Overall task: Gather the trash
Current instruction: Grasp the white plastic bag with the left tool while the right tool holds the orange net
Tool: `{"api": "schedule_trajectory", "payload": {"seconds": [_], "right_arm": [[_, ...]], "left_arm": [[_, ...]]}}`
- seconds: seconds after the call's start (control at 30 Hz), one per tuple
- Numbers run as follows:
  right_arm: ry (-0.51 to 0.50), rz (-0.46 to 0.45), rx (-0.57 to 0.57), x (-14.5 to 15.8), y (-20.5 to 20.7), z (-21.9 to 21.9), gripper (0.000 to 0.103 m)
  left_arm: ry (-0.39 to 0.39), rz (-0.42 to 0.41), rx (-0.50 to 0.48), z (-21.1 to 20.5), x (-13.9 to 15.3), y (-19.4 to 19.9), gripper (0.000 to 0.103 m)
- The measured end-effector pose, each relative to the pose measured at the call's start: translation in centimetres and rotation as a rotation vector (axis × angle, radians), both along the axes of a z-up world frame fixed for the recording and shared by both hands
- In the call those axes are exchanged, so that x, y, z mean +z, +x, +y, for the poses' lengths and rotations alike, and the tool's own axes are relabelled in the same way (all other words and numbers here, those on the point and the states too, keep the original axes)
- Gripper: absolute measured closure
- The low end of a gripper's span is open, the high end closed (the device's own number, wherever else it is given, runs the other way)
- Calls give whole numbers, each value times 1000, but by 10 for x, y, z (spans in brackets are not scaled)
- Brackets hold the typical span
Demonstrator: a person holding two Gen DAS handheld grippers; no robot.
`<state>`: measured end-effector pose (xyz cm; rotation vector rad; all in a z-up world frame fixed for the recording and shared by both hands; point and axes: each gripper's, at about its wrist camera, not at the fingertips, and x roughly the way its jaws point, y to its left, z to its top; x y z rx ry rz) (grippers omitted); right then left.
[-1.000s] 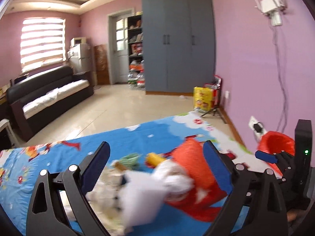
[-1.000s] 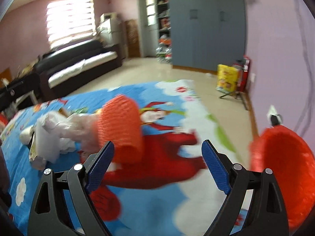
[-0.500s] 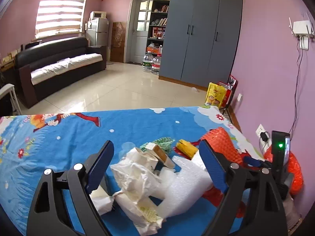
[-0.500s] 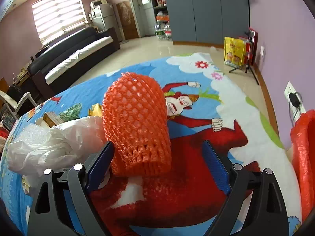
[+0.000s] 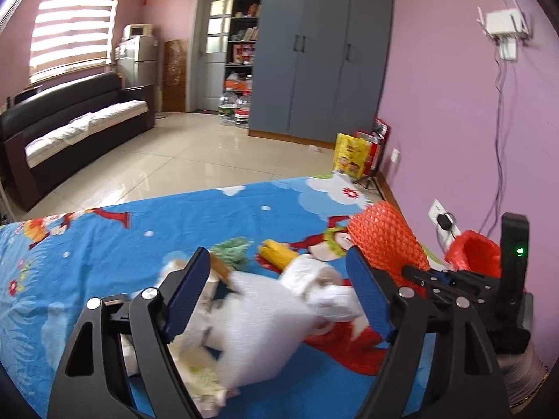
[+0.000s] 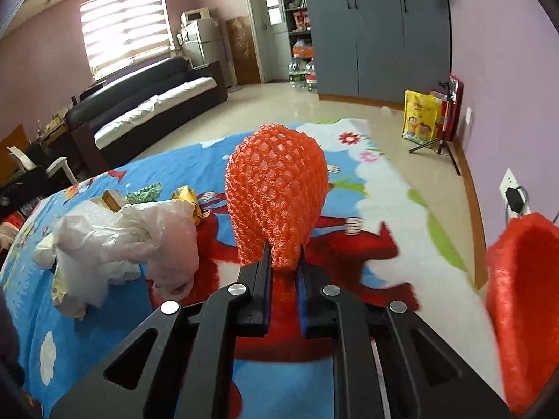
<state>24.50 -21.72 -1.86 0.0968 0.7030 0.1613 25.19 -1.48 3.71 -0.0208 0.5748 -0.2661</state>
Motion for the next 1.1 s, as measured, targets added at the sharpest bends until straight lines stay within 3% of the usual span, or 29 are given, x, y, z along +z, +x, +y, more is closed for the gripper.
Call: {"api": "schedule_trajectory", "payload": {"seconds": [0.2,0.33,0.43,0.67,0.7,0.73,0.83,0.9,1.1], "right_arm": [[-21,-17,0,8,-14,-16,89],[-19,-17,-2,10,-17,-27,89],[-8,-18,-7,11,-18,-34,89],[28,-30,-19,16,-21,-39,89],[29,-31,-22,16,-22,-40,89],[28,-31,-26,16,-22,-40,89],[25,-28,-35,14,-25,-44,89],[21,-28,-39,15,-27,-45,89],[27,-49,-56,21,-34,-53,89]], "left_arm": [[22,-2,-78,-44,-4,2,33],[111,28,-102,-71,-19,13,42],[135,79,-108,-79,-32,21,46],[197,97,-124,-87,-49,26,46],[201,102,-123,-89,-51,28,51],[194,112,-127,-89,-52,29,67],[126,137,-137,-83,-52,33,96],[101,94,-144,-80,-44,29,102],[-7,-6,-164,-69,-17,15,103]]}}
